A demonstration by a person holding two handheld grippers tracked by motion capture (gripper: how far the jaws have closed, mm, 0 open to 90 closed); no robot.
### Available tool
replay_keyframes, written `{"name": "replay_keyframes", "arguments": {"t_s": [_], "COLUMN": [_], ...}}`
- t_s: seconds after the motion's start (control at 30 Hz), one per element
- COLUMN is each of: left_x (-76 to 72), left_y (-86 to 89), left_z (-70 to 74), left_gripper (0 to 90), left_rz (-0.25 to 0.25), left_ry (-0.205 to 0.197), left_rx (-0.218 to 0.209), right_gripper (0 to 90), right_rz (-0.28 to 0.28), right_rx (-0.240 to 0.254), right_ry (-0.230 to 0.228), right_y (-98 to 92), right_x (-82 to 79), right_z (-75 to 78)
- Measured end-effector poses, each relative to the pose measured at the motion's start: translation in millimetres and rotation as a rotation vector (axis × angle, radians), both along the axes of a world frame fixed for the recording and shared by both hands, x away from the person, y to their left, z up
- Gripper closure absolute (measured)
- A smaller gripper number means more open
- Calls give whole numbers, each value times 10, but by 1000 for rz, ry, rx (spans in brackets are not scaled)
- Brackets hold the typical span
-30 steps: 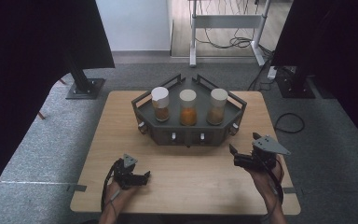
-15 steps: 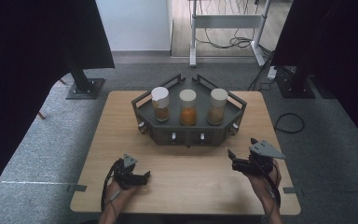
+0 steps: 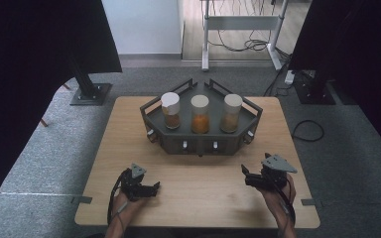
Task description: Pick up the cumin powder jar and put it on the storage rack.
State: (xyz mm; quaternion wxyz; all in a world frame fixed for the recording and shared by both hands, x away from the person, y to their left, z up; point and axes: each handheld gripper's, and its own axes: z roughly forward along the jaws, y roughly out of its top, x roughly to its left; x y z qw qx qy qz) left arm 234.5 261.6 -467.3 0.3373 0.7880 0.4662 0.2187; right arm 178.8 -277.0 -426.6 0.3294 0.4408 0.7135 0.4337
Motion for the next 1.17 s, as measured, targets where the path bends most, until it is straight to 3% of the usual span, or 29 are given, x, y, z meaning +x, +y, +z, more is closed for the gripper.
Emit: {"name": "replay_keyframes", "arguments": {"t_s": [1.17], "left_x": [0], "left_y": [2], "left_z": [1], "left_gripper": [22], "left_rz": [-1], "left_ry": [0], "left_rx": [1], "right_gripper": [59], "right_rz": [-41], "right_rx": [-83], "right_ry": [155], "right_y": [97], "right_x": [161], "right_z": [-475]}}
